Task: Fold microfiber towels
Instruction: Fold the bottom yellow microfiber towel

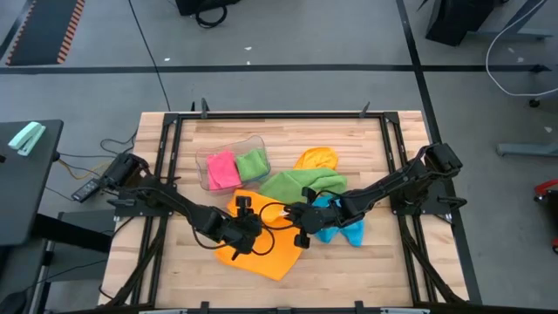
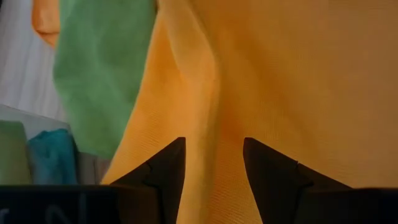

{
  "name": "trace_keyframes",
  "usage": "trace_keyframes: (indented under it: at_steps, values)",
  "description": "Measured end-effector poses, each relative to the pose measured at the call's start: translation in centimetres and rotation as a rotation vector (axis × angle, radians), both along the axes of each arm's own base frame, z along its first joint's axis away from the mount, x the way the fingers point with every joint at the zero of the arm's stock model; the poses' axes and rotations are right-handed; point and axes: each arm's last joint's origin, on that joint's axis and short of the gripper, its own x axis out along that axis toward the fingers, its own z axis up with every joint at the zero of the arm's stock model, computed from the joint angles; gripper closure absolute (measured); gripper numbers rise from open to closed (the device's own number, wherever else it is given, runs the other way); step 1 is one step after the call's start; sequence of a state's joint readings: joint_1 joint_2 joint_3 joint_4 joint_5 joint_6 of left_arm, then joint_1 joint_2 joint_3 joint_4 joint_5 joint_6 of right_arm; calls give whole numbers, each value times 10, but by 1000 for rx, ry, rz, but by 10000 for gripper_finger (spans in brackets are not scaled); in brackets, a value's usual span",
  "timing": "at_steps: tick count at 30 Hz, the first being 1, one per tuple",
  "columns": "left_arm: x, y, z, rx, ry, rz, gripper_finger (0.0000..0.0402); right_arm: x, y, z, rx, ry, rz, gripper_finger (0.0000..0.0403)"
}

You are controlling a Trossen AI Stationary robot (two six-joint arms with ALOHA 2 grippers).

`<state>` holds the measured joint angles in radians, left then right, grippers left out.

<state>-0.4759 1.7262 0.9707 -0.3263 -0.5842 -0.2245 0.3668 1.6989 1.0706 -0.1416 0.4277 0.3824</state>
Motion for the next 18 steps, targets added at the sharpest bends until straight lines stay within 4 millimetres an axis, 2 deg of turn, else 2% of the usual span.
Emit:
trace_keyframes:
  at_steps: [8,18]
  values:
    - [-2,5,-20,147,62,81,230,0,1,0,-14,-4,-7,395]
    - [-28,18,-19,255,298,163,230,-2,2,-1,-31,16,18,395]
